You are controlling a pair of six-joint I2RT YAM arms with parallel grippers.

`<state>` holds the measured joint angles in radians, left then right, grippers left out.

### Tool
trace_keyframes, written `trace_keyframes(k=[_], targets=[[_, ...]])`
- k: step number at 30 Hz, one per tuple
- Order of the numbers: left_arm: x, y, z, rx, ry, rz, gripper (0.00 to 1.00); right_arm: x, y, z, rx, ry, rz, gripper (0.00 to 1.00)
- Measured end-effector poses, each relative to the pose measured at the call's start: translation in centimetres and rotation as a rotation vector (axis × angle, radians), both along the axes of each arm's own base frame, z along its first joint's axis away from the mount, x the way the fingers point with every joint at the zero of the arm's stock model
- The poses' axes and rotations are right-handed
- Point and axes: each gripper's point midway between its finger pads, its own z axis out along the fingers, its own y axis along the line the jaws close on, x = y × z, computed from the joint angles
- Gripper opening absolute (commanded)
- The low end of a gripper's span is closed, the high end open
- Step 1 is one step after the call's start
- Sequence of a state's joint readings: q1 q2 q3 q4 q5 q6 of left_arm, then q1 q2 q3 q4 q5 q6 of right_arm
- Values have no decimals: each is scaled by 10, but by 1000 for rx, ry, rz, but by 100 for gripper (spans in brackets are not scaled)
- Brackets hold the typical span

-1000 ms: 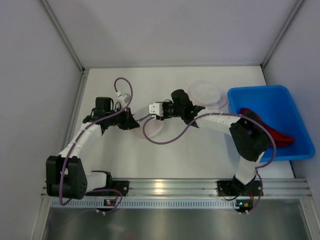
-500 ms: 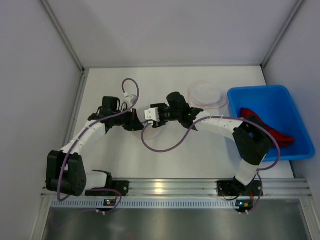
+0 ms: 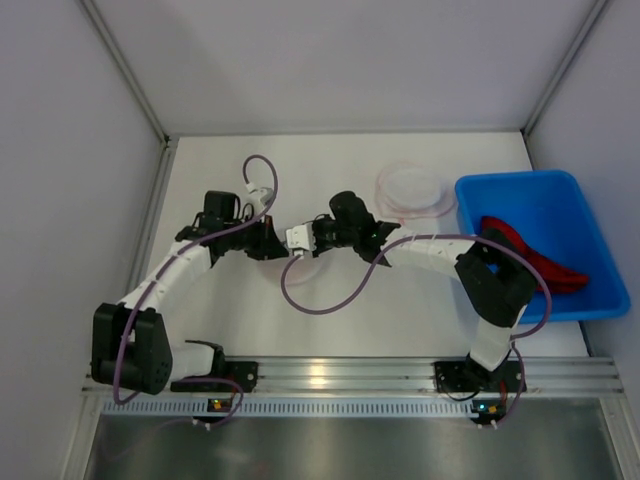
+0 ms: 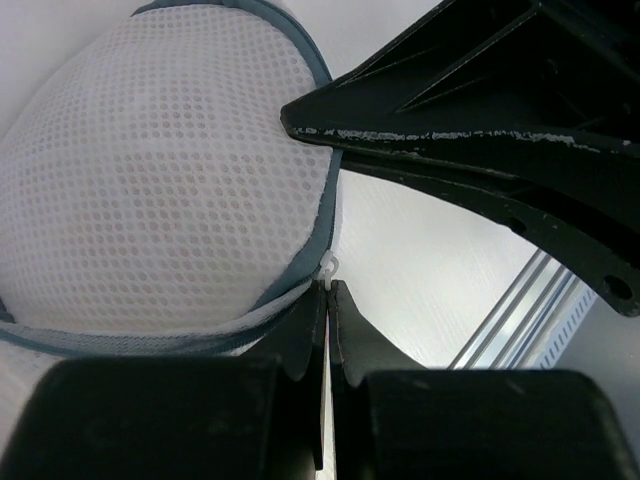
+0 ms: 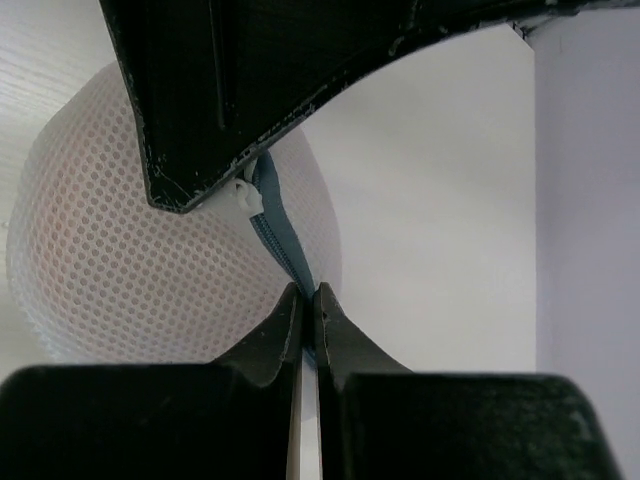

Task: Place the bra in the laundry bag and zip it closed
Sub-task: Zip the zipper on the laundry bag.

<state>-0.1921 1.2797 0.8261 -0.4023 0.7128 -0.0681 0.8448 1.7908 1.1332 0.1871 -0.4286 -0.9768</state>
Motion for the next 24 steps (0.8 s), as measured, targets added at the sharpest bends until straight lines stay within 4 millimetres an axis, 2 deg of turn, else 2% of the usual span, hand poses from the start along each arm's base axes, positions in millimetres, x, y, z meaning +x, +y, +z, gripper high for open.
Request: trace_keyframes(k=[4,11,12,14,15,16,20,24], targets=[[4,9,3,16,-31,13,0,6,-5,-2,18,-28,3,0],[16,35,8,41,-71,56,0,33,-19,9,53,-94,-14,0],[18,36,10,42,-77,56,0,37,-22,10,54,-104,-18,4],[20,37,15,37,-93,48,0,41,-25,10,53,-110,-24,20],[20,36,18,32,-99,42,0,44,-25,9,52,-110,-29,38],[20,36,20,31,-98,39,0,48,-25,9,51,-108,-43,48],[18,34,25,28,-91,29,0,66,-32,17,50,-127,-86,52],[15,30,26,28,-84,15,0,63,-35,21,49,-122,-85,62]])
